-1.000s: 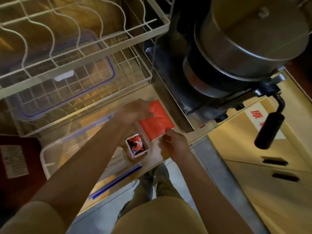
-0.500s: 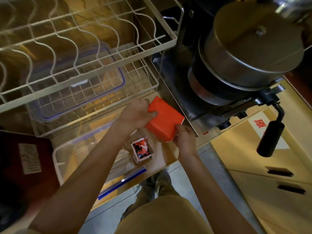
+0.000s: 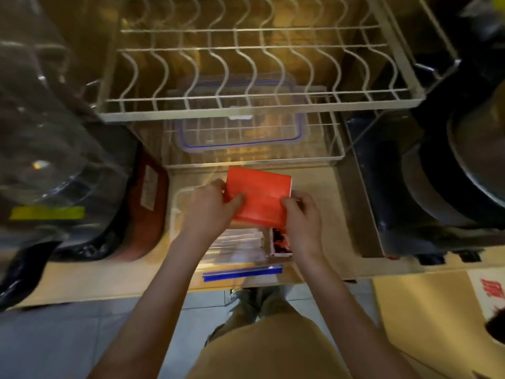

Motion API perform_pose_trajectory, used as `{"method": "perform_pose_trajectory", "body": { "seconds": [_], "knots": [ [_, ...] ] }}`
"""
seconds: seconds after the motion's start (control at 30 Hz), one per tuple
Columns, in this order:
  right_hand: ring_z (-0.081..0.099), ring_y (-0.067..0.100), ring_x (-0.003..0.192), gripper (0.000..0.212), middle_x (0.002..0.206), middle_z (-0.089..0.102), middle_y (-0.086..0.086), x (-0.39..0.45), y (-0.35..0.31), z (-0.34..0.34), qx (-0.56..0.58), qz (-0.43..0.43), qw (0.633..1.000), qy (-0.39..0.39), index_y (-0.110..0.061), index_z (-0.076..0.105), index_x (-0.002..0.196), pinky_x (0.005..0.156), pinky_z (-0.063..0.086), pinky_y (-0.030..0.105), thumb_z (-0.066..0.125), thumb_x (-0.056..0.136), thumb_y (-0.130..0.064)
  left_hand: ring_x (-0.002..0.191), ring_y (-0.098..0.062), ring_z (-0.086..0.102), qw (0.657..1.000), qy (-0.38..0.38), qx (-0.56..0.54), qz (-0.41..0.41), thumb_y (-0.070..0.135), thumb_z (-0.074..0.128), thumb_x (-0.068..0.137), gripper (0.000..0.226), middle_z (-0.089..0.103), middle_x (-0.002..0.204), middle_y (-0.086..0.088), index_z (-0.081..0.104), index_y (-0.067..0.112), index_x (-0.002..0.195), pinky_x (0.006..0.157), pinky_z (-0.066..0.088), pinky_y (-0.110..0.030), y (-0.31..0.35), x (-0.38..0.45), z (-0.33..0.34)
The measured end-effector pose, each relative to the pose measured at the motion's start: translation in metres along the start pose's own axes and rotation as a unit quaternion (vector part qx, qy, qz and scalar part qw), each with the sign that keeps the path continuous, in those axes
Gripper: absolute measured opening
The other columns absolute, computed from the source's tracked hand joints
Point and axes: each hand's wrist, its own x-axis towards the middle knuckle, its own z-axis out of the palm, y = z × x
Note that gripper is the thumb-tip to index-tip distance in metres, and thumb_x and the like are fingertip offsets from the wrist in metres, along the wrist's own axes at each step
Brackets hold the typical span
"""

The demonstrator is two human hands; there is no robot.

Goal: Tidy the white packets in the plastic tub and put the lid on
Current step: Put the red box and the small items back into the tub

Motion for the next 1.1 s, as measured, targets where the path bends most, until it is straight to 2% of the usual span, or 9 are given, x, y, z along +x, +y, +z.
{"method": "perform_pose_trajectory", "body": {
  "seconds": [0.07,0.17,0.23,0.43,0.53,0.67,0.8,0.93,1.1],
  "knots": [
    [0.058,0.007,0.078,0.012,0.082,0.058,-0.012,-0.004,0.007,0.016,-0.023,-0.021,0.999,-0.036,-0.021,0.055,0.1,0.071,0.048,0.026,0.051,0.091,-0.016,0.089,-0.035,0.064,0.999,0.013,-0.033,-0.037,0.032,0.064,0.082,0.033,0.07,0.092,-0.02,0.064,0.001,0.094,0.079,0.051,-0.04,-0.021,-0.005,-0.002],
    [0.057,-0.004,0.072,0.017,0.082,0.058,-0.017,-0.005,0.021,0.036,-0.044,-0.066,0.993,-0.088,-0.019,0.054,0.103,0.065,0.047,0.012,0.049,0.092,-0.007,0.092,-0.034,0.066,0.996,0.031,-0.049,-0.063,0.026,0.065,0.081,0.03,0.072,0.097,-0.02,0.065,0.002,0.099,0.083,0.053,-0.043,-0.046,-0.01,0.002],
    [0.057,-0.004,0.077,0.019,0.088,0.058,-0.018,-0.006,0.033,0.044,-0.056,-0.073,0.989,-0.114,-0.017,0.053,0.107,0.067,0.048,0.009,0.049,0.093,-0.005,0.093,-0.035,0.066,0.995,0.047,-0.051,-0.074,0.018,0.063,0.082,0.026,0.071,0.099,-0.021,0.064,0.002,0.102,0.081,0.053,-0.041,-0.058,-0.012,0.007],
    [0.06,0.002,0.097,0.026,0.101,0.06,-0.011,-0.009,0.058,0.056,-0.064,-0.07,0.986,-0.135,-0.01,0.048,0.116,0.086,0.051,0.018,0.05,0.092,0.0,0.098,-0.039,0.062,0.993,0.071,-0.065,-0.074,0.008,0.051,0.088,0.033,0.065,0.111,-0.023,0.049,0.002,0.121,0.077,0.046,-0.037,-0.077,-0.018,0.028],
    [0.059,0.005,0.099,0.028,0.105,0.061,-0.002,-0.007,0.059,0.06,-0.083,-0.077,0.984,-0.134,-0.006,0.048,0.118,0.093,0.049,0.028,0.05,0.091,0.001,0.1,-0.04,0.061,0.993,0.055,-0.064,-0.084,0.008,0.045,0.092,0.042,0.062,0.114,-0.024,0.037,0.001,0.133,0.078,0.046,-0.038,-0.082,-0.02,0.04],
    [0.062,0.016,0.1,0.024,0.112,0.065,0.007,-0.002,0.057,0.065,-0.121,-0.078,0.982,-0.125,-0.009,0.052,0.116,0.09,0.053,0.038,0.052,0.092,-0.009,0.103,-0.04,0.059,0.991,0.02,-0.052,-0.123,0.012,0.04,0.095,0.055,0.06,0.117,-0.026,0.015,0.001,0.143,0.082,0.045,-0.041,-0.086,-0.019,0.045],
    [0.065,0.021,0.096,0.022,0.108,0.068,0.01,-0.003,0.06,0.064,-0.158,-0.081,0.978,-0.107,-0.011,0.055,0.114,0.083,0.055,0.038,0.052,0.093,-0.017,0.103,-0.038,0.058,0.992,-0.014,-0.021,-0.12,0.013,0.041,0.094,0.069,0.057,0.119,-0.026,-0.004,0.001,0.144,0.083,0.045,-0.04,-0.085,-0.022,0.045],
    [0.065,0.022,0.091,0.022,0.103,0.069,0.01,-0.001,0.061,0.067,-0.195,-0.056,0.975,-0.096,-0.009,0.057,0.112,0.082,0.054,0.04,0.052,0.093,-0.018,0.12,-0.039,0.048,0.99,-0.039,0.013,-0.134,0.006,0.045,0.09,0.073,0.039,0.14,-0.024,-0.005,0.0,0.144,0.096,0.04,-0.042,-0.08,-0.02,0.046],
    [0.059,0.014,0.087,0.023,0.097,0.062,0.0,0.0,0.061,0.069,-0.195,-0.03,0.973,-0.12,-0.007,0.054,0.113,0.084,0.051,0.032,0.053,0.09,-0.007,0.132,-0.041,0.033,0.994,-0.055,0.023,-0.092,0.002,0.042,0.089,0.069,0.016,0.152,-0.023,0.001,0.004,0.145,0.108,0.036,-0.048,-0.088,-0.018,0.055]
  ]
}}
